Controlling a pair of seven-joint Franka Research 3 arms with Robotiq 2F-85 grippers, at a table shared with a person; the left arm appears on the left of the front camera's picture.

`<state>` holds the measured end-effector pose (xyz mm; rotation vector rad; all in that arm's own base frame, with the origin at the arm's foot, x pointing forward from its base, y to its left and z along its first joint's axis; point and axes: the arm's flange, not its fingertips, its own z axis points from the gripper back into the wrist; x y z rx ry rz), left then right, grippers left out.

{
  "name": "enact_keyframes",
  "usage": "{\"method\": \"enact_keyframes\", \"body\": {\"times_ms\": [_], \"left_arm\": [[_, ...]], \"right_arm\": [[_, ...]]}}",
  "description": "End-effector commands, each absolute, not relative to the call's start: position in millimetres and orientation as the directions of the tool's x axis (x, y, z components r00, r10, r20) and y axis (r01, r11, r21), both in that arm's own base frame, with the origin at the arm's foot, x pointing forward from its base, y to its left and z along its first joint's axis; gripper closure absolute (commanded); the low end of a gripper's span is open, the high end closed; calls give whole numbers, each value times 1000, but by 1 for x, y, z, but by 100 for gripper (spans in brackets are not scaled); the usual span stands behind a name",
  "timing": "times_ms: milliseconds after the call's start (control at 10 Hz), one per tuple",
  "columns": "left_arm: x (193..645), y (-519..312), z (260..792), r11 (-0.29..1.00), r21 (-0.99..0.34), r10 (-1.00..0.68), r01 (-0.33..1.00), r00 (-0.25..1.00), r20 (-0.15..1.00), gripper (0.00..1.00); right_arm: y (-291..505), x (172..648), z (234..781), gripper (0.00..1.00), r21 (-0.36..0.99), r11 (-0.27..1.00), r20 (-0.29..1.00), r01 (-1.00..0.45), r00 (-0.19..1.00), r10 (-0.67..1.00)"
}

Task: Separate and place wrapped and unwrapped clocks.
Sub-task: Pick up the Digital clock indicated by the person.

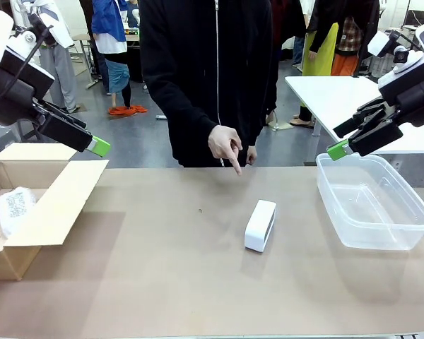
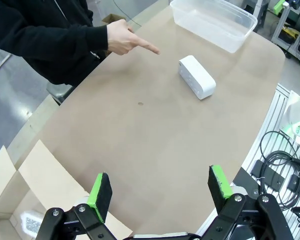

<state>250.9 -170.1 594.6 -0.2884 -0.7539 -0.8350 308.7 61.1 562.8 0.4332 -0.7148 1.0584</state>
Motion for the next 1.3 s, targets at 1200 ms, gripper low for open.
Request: {"method": "enact_keyframes", "body": {"times_ms": [1200], "left_arm": [[250, -172, 596, 648, 47, -556, 761, 429, 712, 0]], "right_arm": [[234, 331, 527, 0, 193, 938, 413, -287, 891, 188]]}}
